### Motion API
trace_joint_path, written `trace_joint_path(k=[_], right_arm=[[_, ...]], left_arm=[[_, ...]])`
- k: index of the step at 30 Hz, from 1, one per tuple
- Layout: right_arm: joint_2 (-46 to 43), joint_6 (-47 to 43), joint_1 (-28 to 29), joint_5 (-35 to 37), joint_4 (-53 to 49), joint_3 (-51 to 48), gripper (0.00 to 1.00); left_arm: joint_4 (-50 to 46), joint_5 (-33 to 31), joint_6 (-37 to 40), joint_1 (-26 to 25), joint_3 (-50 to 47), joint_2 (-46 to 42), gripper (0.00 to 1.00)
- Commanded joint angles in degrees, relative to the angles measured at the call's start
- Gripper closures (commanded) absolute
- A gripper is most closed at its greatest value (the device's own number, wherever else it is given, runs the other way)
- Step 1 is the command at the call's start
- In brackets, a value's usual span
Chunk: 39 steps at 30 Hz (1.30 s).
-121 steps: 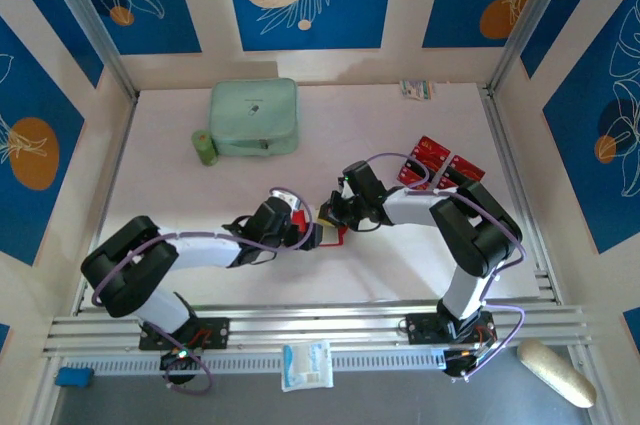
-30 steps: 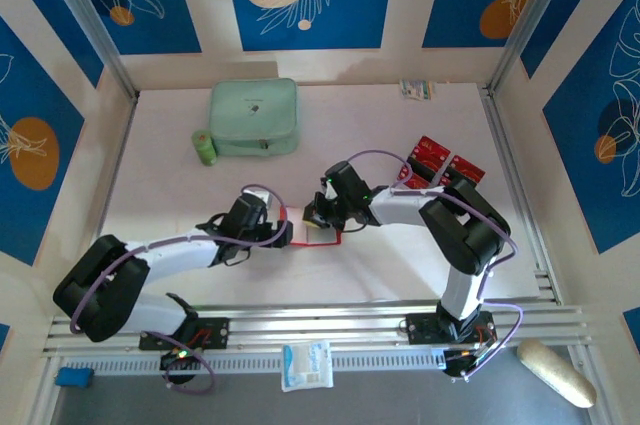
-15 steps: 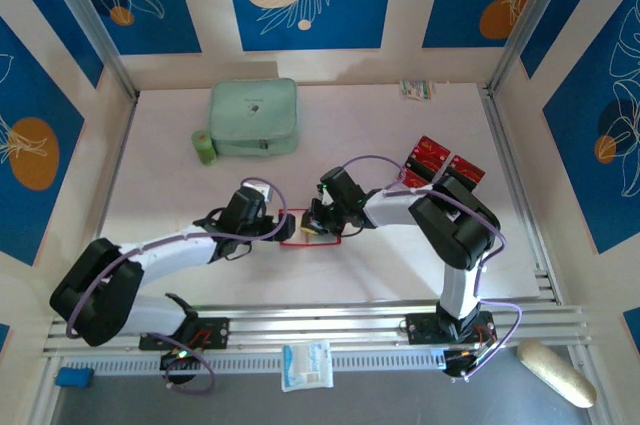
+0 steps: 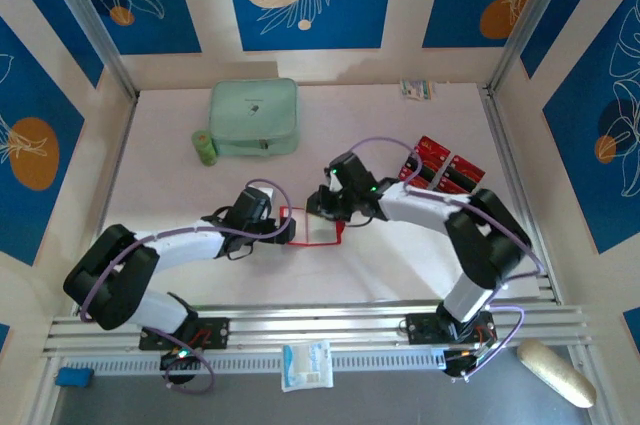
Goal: Put the credit cards into the card holder
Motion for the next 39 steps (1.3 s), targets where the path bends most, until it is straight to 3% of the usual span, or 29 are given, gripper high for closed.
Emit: trace_joint_path(k=[1, 5, 7, 15, 23, 30, 39], right_arm=[[-6.26, -11.67, -1.41, 11.0, -13.8, 4.88, 0.6], [-9.29, -22.09, -4.09, 22.26, -21.74, 7.61, 0.37], [-9.13, -26.0, -6.47, 25.71, -23.9, 8.12, 0.33], [-7.92, -36.6, -15.59, 27.03, -28.52, 9.07, 0.33], [-2.14, -36.07, -20.92, 35.57, -33.06, 12.84, 0.38], [-0.38, -33.55, -24.06, 38.15, -33.16, 12.7, 0.4], [-16.15, -24.29, -38.62, 26.64, -27.15, 5.22, 0.38]], left_arm=[[-1.72, -0.68, 1.55, 0.47, 0.14, 2.11, 0.0], [-1.98, -0.93, 2.02, 0.46, 0.54, 2.62, 0.0], [-2.17, -1.16, 2.18, 0.48, 0.66, 2.73, 0.0], [-3.39, -1.49, 3.21, 0.48, 1.19, 2.81, 0.0], [-3.32, -1.39, 3.33, 0.46, 1.36, 2.93, 0.0], [-3.48, -1.24, 3.58, 0.47, 1.76, 2.82, 0.0], [-3.17, -0.91, 3.6, 0.43, 1.58, 3.33, 0.0]])
